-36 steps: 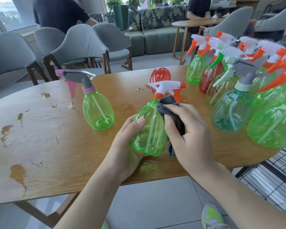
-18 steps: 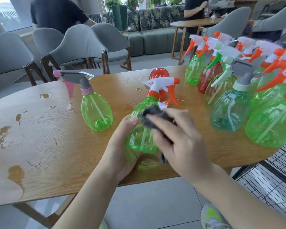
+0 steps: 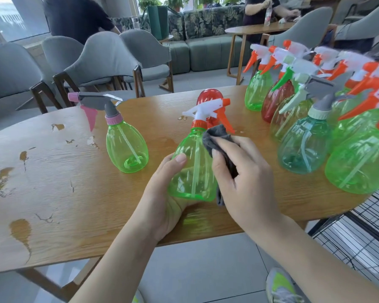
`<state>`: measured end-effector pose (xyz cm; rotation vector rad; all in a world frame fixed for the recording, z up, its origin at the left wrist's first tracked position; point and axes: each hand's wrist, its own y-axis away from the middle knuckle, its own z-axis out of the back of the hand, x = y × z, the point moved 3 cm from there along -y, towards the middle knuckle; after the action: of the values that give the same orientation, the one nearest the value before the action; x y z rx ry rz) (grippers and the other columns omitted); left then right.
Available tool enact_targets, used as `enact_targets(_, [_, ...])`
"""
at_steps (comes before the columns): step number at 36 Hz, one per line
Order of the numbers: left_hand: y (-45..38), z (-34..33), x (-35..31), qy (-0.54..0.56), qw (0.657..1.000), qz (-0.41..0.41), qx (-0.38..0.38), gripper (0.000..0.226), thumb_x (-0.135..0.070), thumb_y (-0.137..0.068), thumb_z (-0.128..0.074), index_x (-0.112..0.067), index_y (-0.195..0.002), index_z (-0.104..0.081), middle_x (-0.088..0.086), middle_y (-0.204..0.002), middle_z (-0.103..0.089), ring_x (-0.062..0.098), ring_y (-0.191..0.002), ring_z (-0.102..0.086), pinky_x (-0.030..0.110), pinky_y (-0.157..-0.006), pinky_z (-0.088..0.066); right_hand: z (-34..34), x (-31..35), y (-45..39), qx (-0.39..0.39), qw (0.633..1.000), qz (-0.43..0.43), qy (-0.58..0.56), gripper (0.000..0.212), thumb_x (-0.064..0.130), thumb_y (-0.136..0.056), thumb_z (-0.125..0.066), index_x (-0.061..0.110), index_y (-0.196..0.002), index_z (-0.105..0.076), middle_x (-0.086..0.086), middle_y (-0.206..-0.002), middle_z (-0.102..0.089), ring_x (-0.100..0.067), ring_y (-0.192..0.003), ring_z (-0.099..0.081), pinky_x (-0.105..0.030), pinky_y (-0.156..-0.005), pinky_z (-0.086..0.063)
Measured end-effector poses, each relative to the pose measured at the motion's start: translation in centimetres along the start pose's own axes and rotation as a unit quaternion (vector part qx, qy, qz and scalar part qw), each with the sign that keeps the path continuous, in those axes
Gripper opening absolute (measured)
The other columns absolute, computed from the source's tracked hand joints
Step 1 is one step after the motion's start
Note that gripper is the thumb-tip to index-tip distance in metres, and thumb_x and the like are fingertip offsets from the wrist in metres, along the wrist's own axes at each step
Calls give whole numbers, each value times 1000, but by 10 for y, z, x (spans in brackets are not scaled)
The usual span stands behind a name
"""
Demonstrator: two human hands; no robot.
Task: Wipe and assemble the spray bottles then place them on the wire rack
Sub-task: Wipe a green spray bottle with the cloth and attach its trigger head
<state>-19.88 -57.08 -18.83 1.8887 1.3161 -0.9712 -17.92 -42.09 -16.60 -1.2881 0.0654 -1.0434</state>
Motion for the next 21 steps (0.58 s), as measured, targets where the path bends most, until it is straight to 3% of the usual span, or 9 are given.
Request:
enact_targets(3, [-2,-3,2,3,1000,9,13,41,-37,-96,-55,-12,-123,-74,22,-123,-69,34,-109,-68,55,-97,-54,0,1,3,4,1000,24,-19,26,7,-101,-60,5,-124,-73,-11,-115,-66,-22,-107,-65,-34,-93,-53])
enact_targets(6, [-1,-4,1,43,999,16,25,44,-41,-94,-50,-9,-104,-79,16,-103,-72,27,-95,-71,38,-83,-60,-2,11,13,14,992,122,-19,22,8,-97,-63,5,-113,-78,-16,-110,-68,-31,-98,-65,-41,-91,-53])
enact_targets(9, [3,-3,-1,71,996,51,29,55,-50,-94,-48,1,-107,-66,17,-84,-67,26,-77,-71,29,-67,-61,-6,18,24,44,975,216,-10,20,9,-92,-67,8,-106,-81,-16,-105,-70,-32,-91,-61,-41,-87,-53])
enact_targets(11, [4,-1,-1,72,995,59,40,56,-52,-93,-49,-1,-114,-62,16,-87,-65,26,-79,-69,29,-69,-61,-7,18,27,49,970,237,-7,21,11,-93,-67,12,-107,-82,-11,-109,-66,-30,-93,-59,-40,-85,-53])
enact_targets(15, [3,-2,-4,72,996,35,50,55,-47,-94,-47,0,-97,-74,21,-93,-69,30,-86,-72,34,-76,-62,-7,13,23,43,981,191,-9,24,23,-102,-62,18,-121,-77,-5,-117,-52,-28,-95,-58,-39,-84,-53])
enact_targets(18, [1,-2,-6,71,996,6,57,52,-44,-94,-51,-4,-121,-71,23,-120,-66,34,-111,-65,42,-91,-57,-7,10,14,28,994,95,-43,31,28,-107,-54,12,-127,-72,-11,-113,-58,-27,-91,-61,-41,-82,-53])
enact_targets(21, [0,-1,-5,44,997,-7,56,49,-44,-93,-49,-12,-122,-72,18,-118,-68,32,-106,-64,44,-86,-56,-8,9,7,15,998,24,-62,34,25,-108,-50,8,-132,-68,-11,-112,-59,-22,-94,-62,-34,-85,-53])
